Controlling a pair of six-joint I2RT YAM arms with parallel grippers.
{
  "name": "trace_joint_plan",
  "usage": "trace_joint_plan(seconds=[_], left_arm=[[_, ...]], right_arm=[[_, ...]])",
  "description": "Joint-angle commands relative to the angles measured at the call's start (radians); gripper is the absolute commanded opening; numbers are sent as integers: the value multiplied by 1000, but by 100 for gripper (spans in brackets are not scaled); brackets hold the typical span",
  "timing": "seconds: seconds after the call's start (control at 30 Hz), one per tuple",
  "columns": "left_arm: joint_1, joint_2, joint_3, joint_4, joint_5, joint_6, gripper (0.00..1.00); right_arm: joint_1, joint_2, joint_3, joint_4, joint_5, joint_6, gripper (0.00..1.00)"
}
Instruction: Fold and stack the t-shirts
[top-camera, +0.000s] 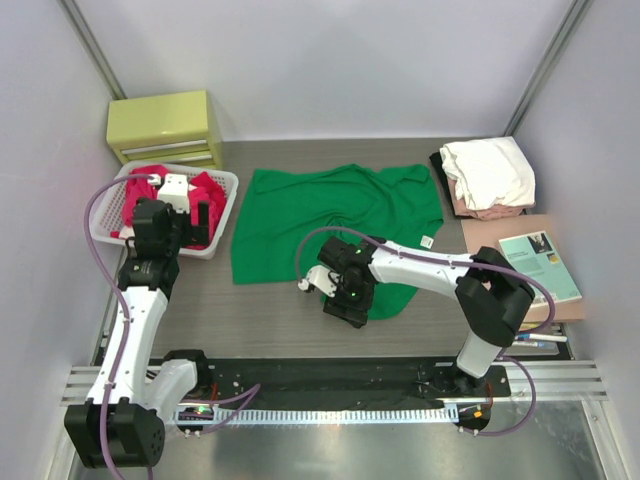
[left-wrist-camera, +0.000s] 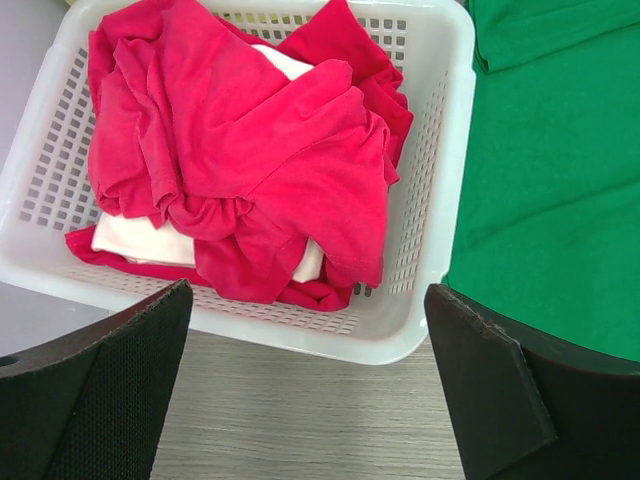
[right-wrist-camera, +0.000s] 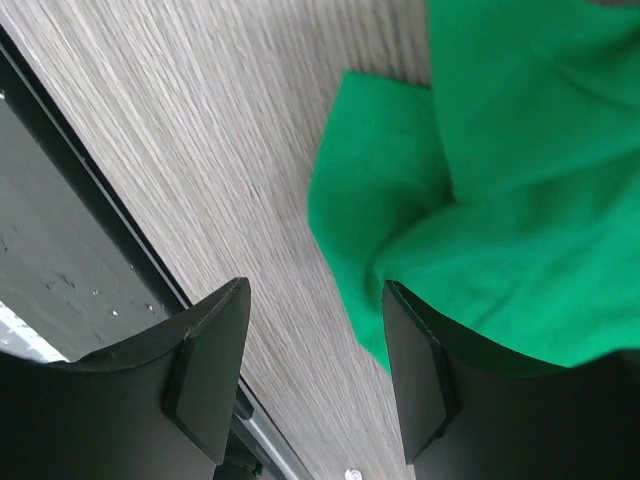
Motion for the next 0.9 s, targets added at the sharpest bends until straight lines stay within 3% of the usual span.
trace_joint_plan(seconds=[0.0,0.1,0.23,0.27,0.33,0.5,0.67,0.87], left_arm=[[5,-21,16,28,-12,19,99],[5,-27,15,27,-12,19,98],[5,-39,6,30,-11,24,99],[3,-41,4,28,-11,22,99],[5,-47,0,30,-9,24,99],[5,-51,-8,30,-7,30,99],[5,-36,-20,56,-4,32,99],[3,2,12,54,12,22,98]], right_arm=[[19,30,29,43,12,25,61],[21,53,31,50,7,21,56],[25,71,41,60,0,25,37],[25,71,41,57,-2,25,20],[28,70,37,56,4,25,1],[27,-5,15,-18,-3,-12,1],[27,-172,-18,-226,-160,-60,1],[21,-311,-26,-357,-136,-77,1]])
